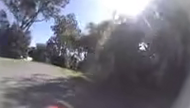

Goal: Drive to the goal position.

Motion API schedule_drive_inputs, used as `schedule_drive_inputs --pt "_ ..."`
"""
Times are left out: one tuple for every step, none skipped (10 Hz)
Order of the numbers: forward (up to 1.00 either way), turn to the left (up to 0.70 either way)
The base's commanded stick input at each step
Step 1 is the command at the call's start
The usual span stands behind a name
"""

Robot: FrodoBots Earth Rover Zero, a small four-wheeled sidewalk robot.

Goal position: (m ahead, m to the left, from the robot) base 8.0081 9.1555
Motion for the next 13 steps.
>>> schedule_drive_inputs --pt "0.7 0.35" --pt "0.7 0.35" --pt "0.7 0.33" --pt "0.7 0.31" --pt "0.7 0.28" --pt "0.7 0.0" --pt "0.7 0.0" --pt "0.7 0.0" --pt "0.7 0.0" --pt "0.7 0.0" --pt "0.7 0.0" --pt "0.7 0.0" --pt "0.7 0.0"
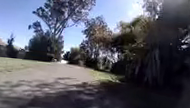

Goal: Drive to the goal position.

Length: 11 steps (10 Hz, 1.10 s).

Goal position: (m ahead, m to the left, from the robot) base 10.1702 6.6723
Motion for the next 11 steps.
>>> schedule_drive_inputs --pt "0.7 0.0" --pt "0.7 0.0" --pt "0.7 0.0" --pt "0.7 0.01" --pt "0.7 0.06" --pt "0.7 0.11" --pt "0.7 0.35" --pt "0.7 0.35" --pt "0.7 0.35" --pt "0.7 0.35" --pt "0.7 0.35"
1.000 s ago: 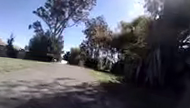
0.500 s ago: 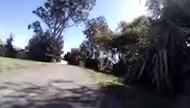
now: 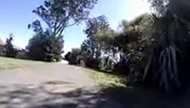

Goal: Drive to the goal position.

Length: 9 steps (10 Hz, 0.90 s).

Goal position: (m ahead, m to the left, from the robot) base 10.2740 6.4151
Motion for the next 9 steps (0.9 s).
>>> schedule_drive_inputs --pt "0.7 0.35" --pt "0.7 0.0" --pt "0.7 0.0" --pt "0.7 0.0" --pt "0.7 0.0" --pt "0.7 0.0" --pt "0.7 0.0" --pt "0.7 0.0" --pt "0.7 0.0"
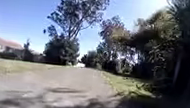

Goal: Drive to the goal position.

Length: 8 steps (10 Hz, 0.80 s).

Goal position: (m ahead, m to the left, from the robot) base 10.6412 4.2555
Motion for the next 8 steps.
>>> schedule_drive_inputs --pt "0.7 0.04" --pt "0.7 0.15" --pt "0.7 0.25" --pt "0.7 0.0" --pt "0.7 0.0" --pt "0.7 0.0" --pt "0.7 0.0" --pt "0.7 0.0"
